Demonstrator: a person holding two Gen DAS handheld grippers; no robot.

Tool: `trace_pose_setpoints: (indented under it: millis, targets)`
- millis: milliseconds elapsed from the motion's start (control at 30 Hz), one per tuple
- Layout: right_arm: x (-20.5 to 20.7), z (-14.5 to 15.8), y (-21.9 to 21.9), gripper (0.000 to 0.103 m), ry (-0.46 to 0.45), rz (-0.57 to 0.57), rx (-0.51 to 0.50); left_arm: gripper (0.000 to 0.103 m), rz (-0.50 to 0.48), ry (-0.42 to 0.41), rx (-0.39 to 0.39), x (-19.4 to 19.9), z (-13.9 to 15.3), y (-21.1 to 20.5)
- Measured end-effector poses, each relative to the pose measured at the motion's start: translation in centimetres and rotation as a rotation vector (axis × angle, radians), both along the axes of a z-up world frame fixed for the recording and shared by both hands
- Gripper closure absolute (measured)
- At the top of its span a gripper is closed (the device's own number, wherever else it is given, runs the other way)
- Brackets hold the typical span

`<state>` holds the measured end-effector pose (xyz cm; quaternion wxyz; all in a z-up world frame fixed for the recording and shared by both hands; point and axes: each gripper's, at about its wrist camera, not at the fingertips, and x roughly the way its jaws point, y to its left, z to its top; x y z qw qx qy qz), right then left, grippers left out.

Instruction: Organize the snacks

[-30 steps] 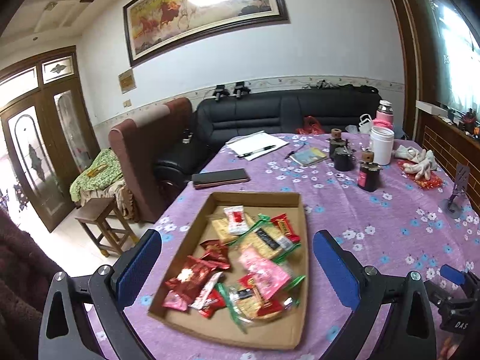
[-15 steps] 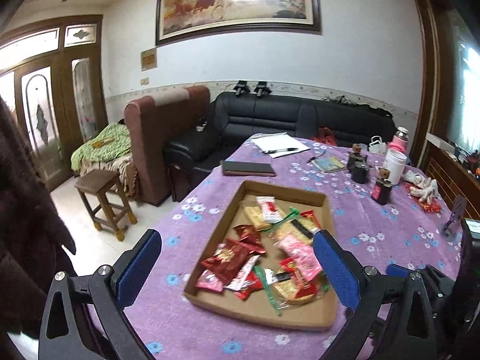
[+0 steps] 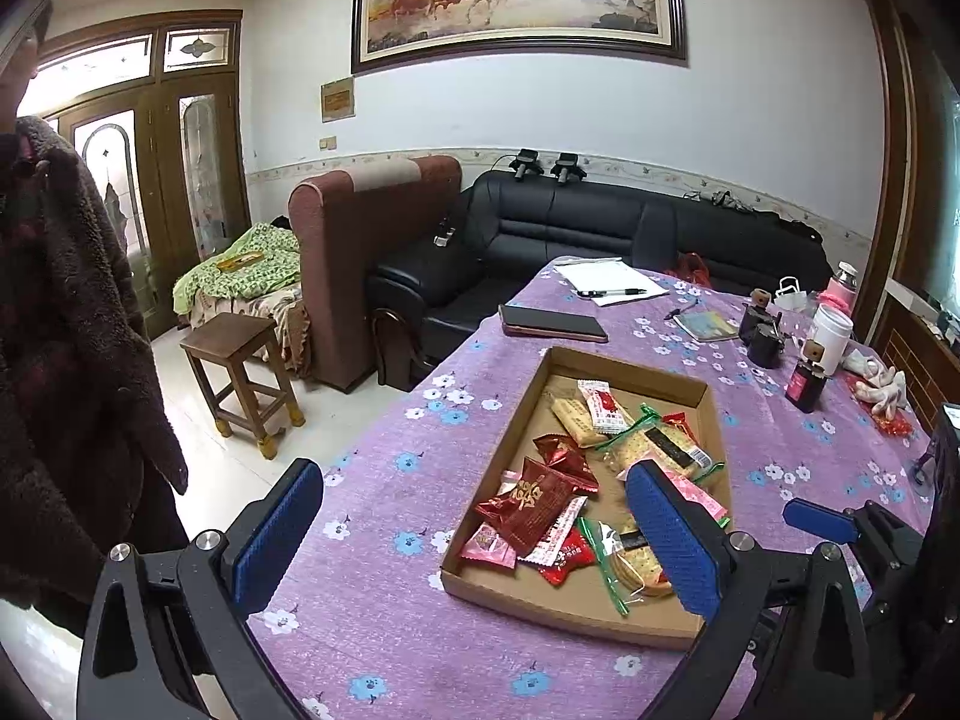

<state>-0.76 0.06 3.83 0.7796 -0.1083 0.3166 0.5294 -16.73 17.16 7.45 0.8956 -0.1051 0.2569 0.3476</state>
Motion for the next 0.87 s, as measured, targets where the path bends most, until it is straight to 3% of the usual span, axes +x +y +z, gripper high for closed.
trace_pose_setpoints:
  millis: [233, 433, 600, 867]
  targets:
    - [0.0, 0.3, -0.1, 0.001, -0.032, -0.005, -0.012, 0.001, 0.022, 0.041, 0.062, 0.3, -0.1, -0.8]
    - [-0.4, 0.5, 0.0, 0.001, -0.063, -0.001, -0.023, 0.001, 0.022, 0.018, 0.058, -0.4, 0.2, -0.9]
    - [-0.6, 0.7, 0.0, 0.001, -0.077, 0.004, -0.026, 0.001, 0.021, -0.011, 0.105, -0.8, 0.6, -1.6]
    - [-1.2, 1.4, 0.1, 0.001, -0.123, 0.004, -0.034, 0.001, -0.017, -0.023, 0.078, -0.6, 1.0, -1.7]
